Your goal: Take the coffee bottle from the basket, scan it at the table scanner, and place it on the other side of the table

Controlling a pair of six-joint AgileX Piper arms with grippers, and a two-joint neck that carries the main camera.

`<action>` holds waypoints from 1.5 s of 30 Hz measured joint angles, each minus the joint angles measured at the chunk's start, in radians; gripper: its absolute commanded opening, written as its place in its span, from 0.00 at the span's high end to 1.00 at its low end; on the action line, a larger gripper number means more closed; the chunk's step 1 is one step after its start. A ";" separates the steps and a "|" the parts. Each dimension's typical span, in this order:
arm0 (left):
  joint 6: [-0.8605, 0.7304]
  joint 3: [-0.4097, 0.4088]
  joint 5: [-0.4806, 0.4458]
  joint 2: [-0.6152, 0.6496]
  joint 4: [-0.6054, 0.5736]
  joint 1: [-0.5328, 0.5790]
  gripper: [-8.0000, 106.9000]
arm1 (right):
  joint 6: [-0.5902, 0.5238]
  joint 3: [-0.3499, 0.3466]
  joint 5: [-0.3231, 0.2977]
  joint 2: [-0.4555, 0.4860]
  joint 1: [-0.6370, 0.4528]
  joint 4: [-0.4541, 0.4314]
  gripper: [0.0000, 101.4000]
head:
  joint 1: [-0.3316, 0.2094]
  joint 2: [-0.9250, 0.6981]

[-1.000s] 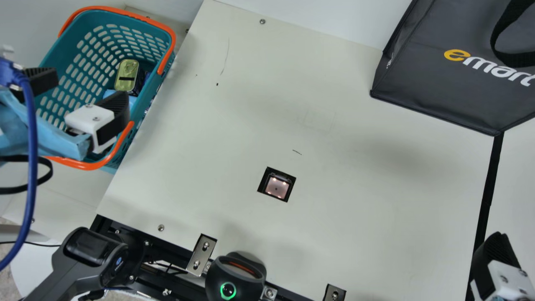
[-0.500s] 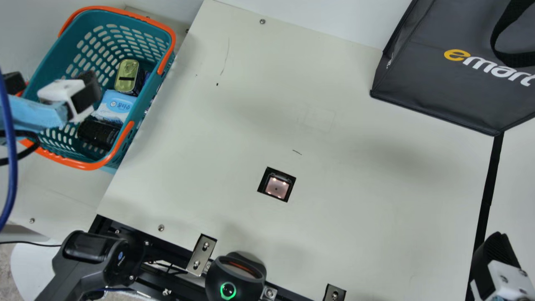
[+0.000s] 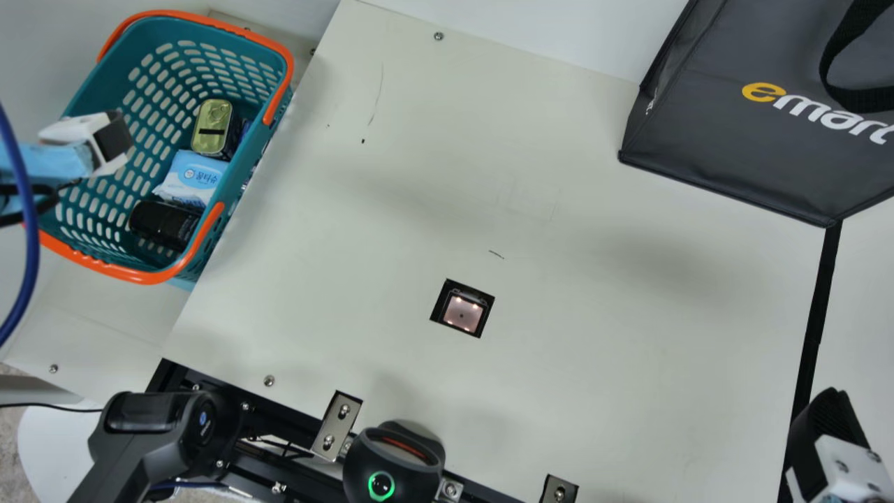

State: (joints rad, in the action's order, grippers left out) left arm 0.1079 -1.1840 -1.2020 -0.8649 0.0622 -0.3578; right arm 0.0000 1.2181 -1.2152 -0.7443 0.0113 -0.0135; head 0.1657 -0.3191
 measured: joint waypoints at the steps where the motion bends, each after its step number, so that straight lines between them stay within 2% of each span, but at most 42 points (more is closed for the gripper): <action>1: -0.023 -0.002 0.002 -0.011 -0.011 -0.012 0.15 | 0.000 0.000 0.000 0.000 0.000 0.000 0.06 | 0.000 0.000; 15: -0.468 -0.086 0.028 -0.252 -0.244 -0.314 0.15 | 0.000 0.000 0.000 0.000 0.000 0.000 0.06 | 0.000 0.000; 22: -0.693 -0.119 0.027 -0.364 -0.318 -0.420 0.15 | 0.000 0.000 0.000 0.000 0.000 0.000 0.06 | 0.002 0.000; 33: -0.905 -0.141 0.037 -0.529 -0.327 -0.432 0.15 | 0.000 0.000 0.001 0.000 0.000 0.000 0.06 | 0.000 0.002; 45: -1.005 -0.165 0.066 -0.704 -0.308 -0.397 0.15 | 0.000 0.000 0.001 0.000 0.000 0.000 0.06 | 0.000 0.000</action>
State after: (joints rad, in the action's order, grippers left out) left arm -0.8974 -1.3491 -1.1358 -1.5687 -0.2456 -0.7544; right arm 0.0000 1.2181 -1.2142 -0.7443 0.0113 -0.0135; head 0.1657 -0.3191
